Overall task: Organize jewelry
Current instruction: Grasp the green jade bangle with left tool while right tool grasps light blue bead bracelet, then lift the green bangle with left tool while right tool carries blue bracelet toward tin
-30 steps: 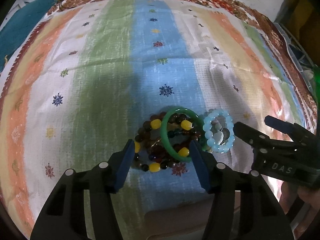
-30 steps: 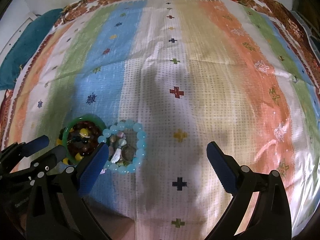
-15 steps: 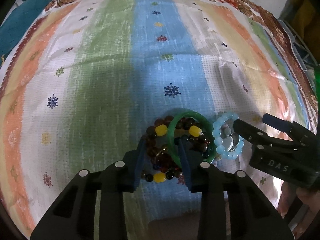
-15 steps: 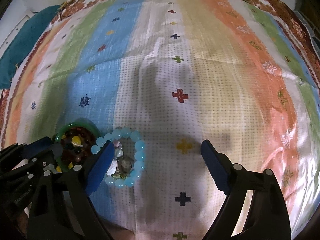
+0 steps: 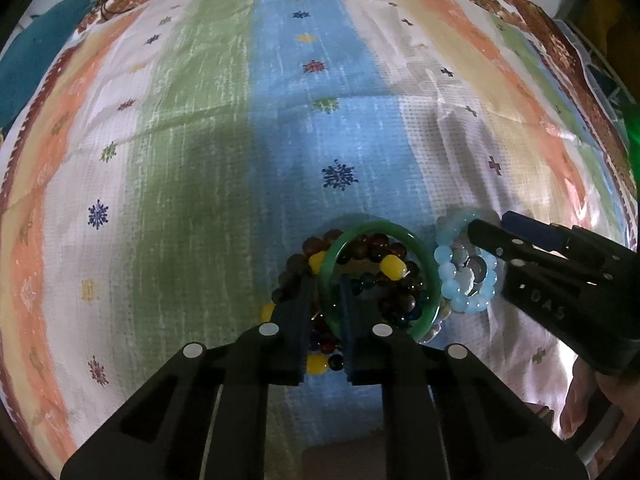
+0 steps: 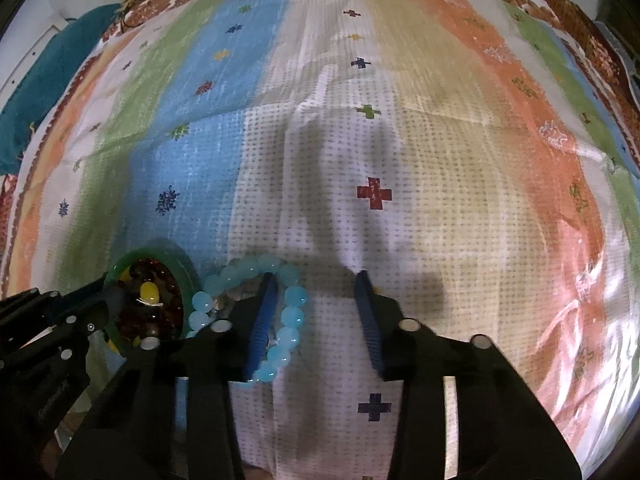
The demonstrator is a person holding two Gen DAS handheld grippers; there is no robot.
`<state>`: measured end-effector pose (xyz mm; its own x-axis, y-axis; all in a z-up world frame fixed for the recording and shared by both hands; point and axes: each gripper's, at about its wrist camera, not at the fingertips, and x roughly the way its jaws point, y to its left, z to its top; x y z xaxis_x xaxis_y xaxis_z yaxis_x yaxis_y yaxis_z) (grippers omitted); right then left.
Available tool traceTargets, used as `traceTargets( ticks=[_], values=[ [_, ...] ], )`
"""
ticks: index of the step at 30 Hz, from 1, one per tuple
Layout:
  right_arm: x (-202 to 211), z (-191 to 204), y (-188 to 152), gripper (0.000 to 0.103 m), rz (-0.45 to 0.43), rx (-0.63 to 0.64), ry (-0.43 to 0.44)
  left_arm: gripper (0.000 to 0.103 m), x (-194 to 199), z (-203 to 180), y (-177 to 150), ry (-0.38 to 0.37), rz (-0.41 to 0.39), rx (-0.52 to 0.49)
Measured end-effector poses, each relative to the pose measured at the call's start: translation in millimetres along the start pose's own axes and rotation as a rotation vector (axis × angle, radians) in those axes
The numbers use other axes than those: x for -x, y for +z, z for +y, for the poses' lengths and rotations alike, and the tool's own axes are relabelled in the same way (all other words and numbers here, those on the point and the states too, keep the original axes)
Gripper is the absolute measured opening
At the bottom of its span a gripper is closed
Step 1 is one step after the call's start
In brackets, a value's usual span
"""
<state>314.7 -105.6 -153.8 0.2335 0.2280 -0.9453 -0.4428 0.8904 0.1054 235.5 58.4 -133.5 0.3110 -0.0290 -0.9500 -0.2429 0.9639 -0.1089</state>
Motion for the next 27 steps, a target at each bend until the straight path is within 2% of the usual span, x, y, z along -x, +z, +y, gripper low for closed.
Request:
traceTargets(
  ticks=[1, 2, 3, 9, 13, 18, 27],
  values=[
    [0, 0, 0, 0.026, 0.003, 0.0, 0.008, 0.008, 0, 0, -1, 0.005, 0.001, 0.004],
    [-1, 0, 0, 0.014, 0.008, 0.002, 0.011, 0.007, 0, 0, -1, 0.005, 0.001, 0.004],
    [-2, 0, -1, 0.013, 0.008, 0.005, 0.011, 0.007, 1, -1, -1, 0.006, -0.001, 0.001],
    [2, -9, -1, 0.012, 0.006, -0.018, 0.057, 0.007, 8, -2, -6, 0.02, -0.02, -0.02],
    [9, -7, -4, 0.012, -0.008, 0.002, 0.04, 0.007, 18, -4, -8, 0.025, -0.04, -0.037],
    [23, -1, -3, 0.012, -0.038, 0.034, 0.015, 0.008, 29, 4, -11, -0.026, -0.073, 0.009],
    [52, 11, -8, 0.012, -0.088, 0.063, 0.024, 0.008, 47, 6, -18, 0.009, -0.118, 0.015]
  ],
)
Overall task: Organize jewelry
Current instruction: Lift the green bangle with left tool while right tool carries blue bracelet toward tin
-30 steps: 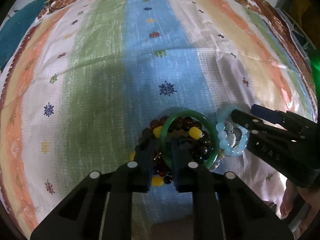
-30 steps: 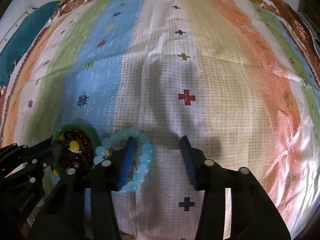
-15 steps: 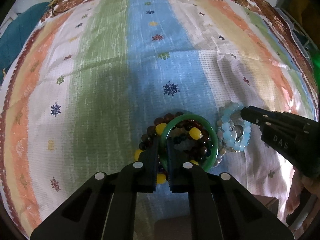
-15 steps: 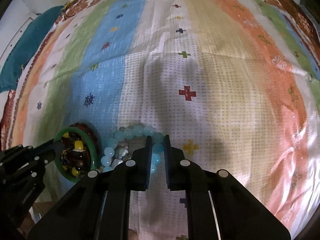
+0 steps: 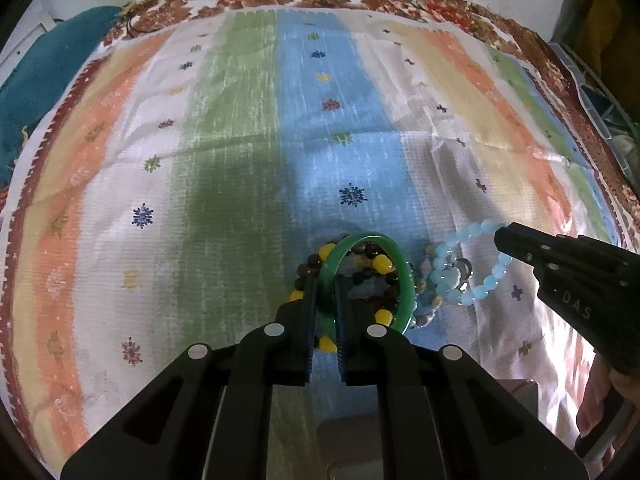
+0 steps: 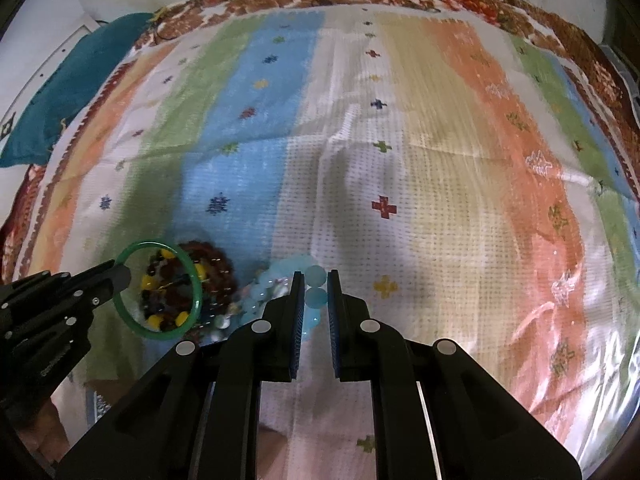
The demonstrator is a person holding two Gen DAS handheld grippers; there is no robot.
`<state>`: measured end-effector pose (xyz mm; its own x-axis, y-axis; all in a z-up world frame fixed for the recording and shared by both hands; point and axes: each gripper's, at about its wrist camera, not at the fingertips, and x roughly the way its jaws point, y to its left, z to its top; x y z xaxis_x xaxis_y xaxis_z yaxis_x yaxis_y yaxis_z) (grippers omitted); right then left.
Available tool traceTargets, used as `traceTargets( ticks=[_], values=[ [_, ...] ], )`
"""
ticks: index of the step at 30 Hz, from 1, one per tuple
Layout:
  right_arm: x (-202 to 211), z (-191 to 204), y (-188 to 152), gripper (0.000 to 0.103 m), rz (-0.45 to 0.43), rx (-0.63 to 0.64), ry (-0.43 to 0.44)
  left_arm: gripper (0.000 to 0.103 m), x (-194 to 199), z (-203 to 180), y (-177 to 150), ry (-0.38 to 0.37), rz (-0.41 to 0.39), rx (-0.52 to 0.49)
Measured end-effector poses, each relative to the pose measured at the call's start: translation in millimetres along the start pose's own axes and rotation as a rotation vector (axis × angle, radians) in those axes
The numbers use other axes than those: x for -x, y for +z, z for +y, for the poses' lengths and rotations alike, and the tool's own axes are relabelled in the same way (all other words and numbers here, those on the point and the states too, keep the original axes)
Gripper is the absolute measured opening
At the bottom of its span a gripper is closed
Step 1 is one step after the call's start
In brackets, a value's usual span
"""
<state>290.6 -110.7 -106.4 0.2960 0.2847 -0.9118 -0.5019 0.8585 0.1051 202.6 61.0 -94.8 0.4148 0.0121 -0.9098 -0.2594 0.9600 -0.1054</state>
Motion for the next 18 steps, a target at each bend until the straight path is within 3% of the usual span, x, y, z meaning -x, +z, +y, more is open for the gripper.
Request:
traceTargets(
  ticks=[18],
  values=[
    [49, 16, -13, 0.012, -0.074, 0.023, 0.014, 0.009, 45, -20, -8, 0.008, -0.088, -0.036]
  ],
)
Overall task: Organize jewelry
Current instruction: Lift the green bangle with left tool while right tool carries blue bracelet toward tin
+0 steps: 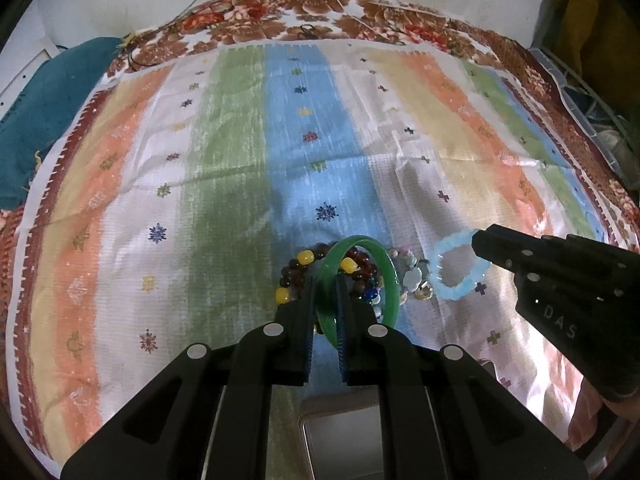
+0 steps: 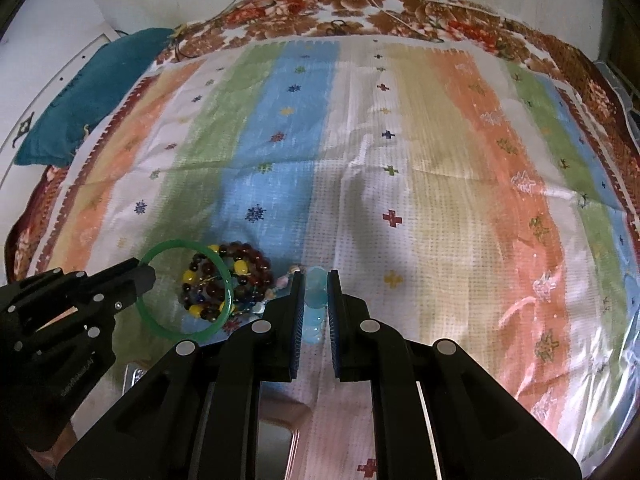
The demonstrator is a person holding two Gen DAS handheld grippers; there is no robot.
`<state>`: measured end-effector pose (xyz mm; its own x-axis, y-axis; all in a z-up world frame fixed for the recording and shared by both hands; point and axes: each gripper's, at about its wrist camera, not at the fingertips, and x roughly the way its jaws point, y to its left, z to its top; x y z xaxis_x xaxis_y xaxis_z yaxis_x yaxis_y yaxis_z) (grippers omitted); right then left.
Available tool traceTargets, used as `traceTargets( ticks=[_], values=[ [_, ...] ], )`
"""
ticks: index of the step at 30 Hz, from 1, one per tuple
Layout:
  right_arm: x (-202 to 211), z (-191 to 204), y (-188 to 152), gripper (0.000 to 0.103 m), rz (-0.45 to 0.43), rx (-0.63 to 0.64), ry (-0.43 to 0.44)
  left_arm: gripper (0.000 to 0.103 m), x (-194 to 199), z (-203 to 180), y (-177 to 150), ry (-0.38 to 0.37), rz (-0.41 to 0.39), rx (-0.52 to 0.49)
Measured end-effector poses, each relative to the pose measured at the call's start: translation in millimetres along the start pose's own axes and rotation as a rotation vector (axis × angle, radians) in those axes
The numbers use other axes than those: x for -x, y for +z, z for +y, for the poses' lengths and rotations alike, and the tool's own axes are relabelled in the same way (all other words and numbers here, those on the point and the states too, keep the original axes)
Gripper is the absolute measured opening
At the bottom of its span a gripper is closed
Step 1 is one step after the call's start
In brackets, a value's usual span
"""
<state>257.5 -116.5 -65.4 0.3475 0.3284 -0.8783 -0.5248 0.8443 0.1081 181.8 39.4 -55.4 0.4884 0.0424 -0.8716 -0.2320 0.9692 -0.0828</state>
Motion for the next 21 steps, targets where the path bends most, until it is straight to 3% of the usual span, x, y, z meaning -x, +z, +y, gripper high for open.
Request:
traceTargets(
  ticks=[21],
  values=[
    [67, 14, -24, 0.012, -0.109, 0.024, 0.06, 0.009, 46, -3, -18, 0.007, -0.079, -0.009]
  ],
)
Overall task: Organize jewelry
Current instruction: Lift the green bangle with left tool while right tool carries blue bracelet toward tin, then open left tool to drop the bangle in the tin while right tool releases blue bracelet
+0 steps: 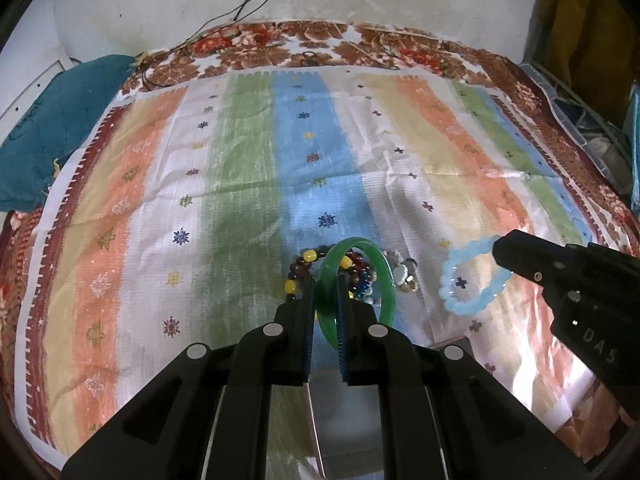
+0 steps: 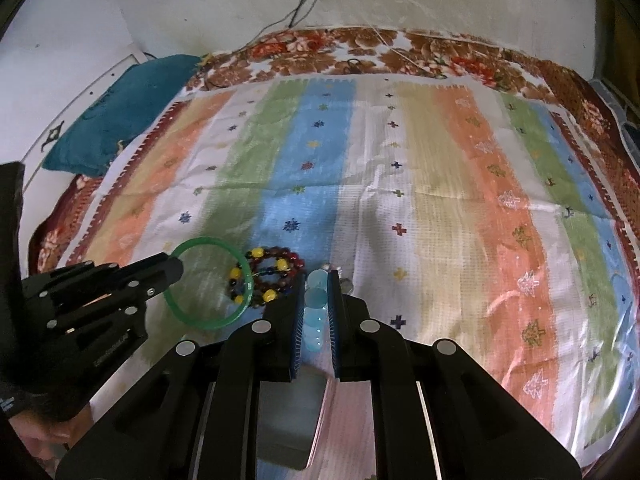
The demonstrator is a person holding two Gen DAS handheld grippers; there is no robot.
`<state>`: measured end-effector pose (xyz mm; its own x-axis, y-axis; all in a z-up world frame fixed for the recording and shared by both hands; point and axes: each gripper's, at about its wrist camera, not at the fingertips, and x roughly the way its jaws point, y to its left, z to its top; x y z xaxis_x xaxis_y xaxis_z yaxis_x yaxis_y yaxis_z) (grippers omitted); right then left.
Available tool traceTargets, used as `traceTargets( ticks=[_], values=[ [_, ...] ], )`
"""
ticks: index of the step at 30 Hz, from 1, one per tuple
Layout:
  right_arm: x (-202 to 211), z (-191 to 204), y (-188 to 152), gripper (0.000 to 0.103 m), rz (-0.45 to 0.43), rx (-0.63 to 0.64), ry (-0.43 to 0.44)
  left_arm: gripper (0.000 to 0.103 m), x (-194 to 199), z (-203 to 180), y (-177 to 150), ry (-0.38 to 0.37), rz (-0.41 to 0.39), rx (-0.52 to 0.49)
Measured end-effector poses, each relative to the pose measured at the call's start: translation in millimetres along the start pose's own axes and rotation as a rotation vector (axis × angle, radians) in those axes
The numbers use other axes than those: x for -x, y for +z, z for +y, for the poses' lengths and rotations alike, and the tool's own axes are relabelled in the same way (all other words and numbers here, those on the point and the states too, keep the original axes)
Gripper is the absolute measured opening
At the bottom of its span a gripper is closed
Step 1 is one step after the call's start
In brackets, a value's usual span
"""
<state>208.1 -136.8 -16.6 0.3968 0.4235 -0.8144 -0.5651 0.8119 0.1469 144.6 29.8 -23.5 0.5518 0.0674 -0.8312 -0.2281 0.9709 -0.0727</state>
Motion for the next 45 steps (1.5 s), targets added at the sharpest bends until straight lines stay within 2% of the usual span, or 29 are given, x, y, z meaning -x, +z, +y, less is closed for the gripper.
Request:
traceTargets(
  ticks=[7, 23, 30, 31, 32, 34, 35, 36, 45],
  values=[
    [17, 2, -12, 0.012, -0.015, 0.03, 0.028, 0.009, 17, -4, -18, -0.019, -0.013, -0.009],
    [31, 11, -46, 0.012, 0.017, 0.046, 0.125, 0.01, 38, -2, -48, -0.018, -0.019, 0.016],
    [30, 9, -52, 0.013, 0.044, 0.015, 0.198, 0.011, 34, 2, -57, -0.051, 0.02, 0.053],
    [30, 10, -53, 0.013, 0.047, 0.015, 0.201, 0.014, 33, 2, -58, -0.051, 0.027, 0.055],
    [29, 9, -53, 0.015, 0.049, 0.013, 0.201, 0.018, 31, 4, -59, -0.04, 0.036, 0.062],
    [30, 8, -53, 0.025, 0.041, 0.014, 0.182, 0.03, 32, 6, -58, -0.029, 0.03, 0.069],
    [31, 8, -53, 0.036, 0.034, 0.017, 0.17, 0.033, 32, 7, -58, -0.03, 0.027, 0.075],
    [31, 8, -53, 0.042, 0.03, 0.019, 0.163, 0.037, 33, 9, -57, -0.029, 0.026, 0.083],
    [20, -2, -53, 0.042, 0.065, 0.002, 0.151, 0.039, 27, 17, -57, -0.022, 0.043, 0.094]
  ],
)
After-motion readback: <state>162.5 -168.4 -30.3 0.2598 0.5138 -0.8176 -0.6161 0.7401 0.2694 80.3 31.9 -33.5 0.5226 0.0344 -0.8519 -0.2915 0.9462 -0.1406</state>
